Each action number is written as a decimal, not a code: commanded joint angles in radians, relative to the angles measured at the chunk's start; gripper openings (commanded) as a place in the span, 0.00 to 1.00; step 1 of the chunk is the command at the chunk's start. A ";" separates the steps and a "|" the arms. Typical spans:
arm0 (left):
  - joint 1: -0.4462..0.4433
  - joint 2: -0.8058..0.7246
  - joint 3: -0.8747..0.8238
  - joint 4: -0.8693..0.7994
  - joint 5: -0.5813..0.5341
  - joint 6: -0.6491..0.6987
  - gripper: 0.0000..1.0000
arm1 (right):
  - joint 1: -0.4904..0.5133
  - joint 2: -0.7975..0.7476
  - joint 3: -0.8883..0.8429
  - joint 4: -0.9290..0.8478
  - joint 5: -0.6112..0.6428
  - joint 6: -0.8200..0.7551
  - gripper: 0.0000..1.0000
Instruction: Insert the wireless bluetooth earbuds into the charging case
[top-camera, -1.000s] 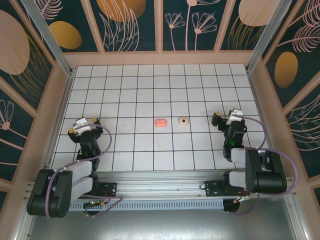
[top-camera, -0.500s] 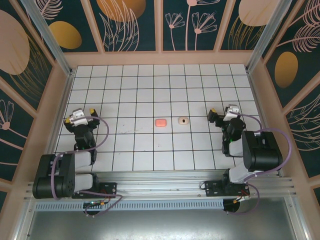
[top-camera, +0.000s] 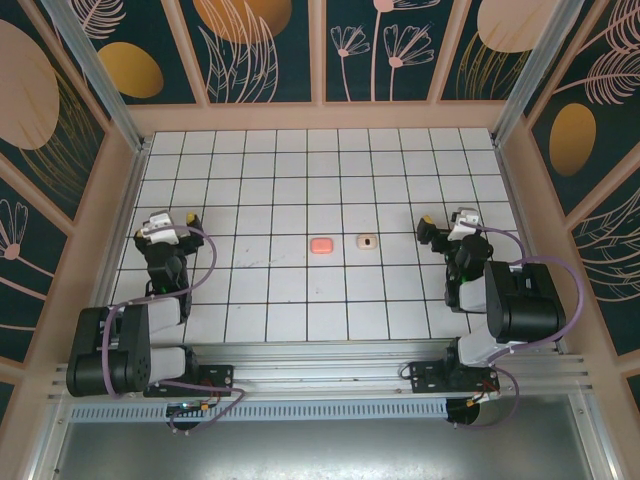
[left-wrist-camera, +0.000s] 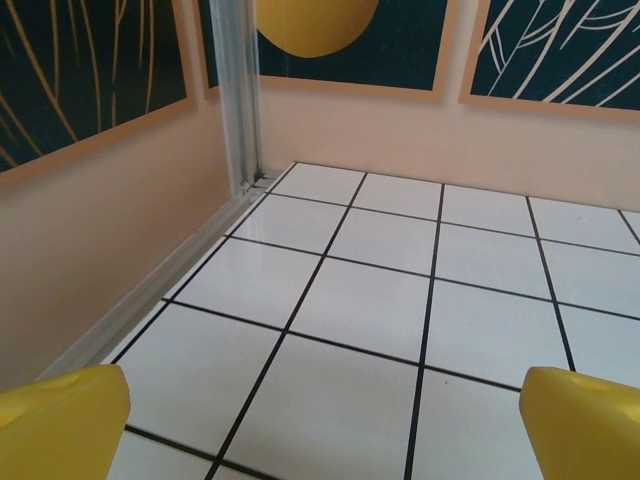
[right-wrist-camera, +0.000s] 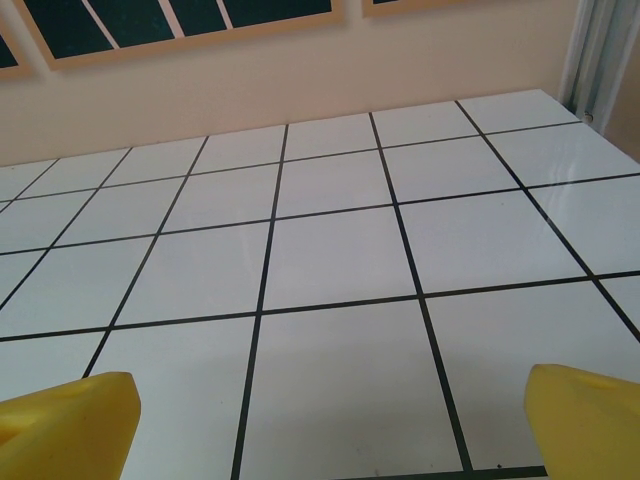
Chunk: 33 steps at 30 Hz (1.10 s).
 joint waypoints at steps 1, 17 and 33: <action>0.007 -0.036 -0.030 0.067 -0.054 -0.019 0.99 | -0.004 0.004 0.013 0.028 -0.010 -0.001 0.99; 0.018 0.002 0.003 0.032 -0.009 -0.015 0.99 | -0.002 0.004 0.012 0.028 -0.009 -0.001 0.99; -0.006 0.182 0.062 0.133 0.187 -0.045 0.99 | -0.003 0.003 0.013 0.028 -0.008 -0.001 0.99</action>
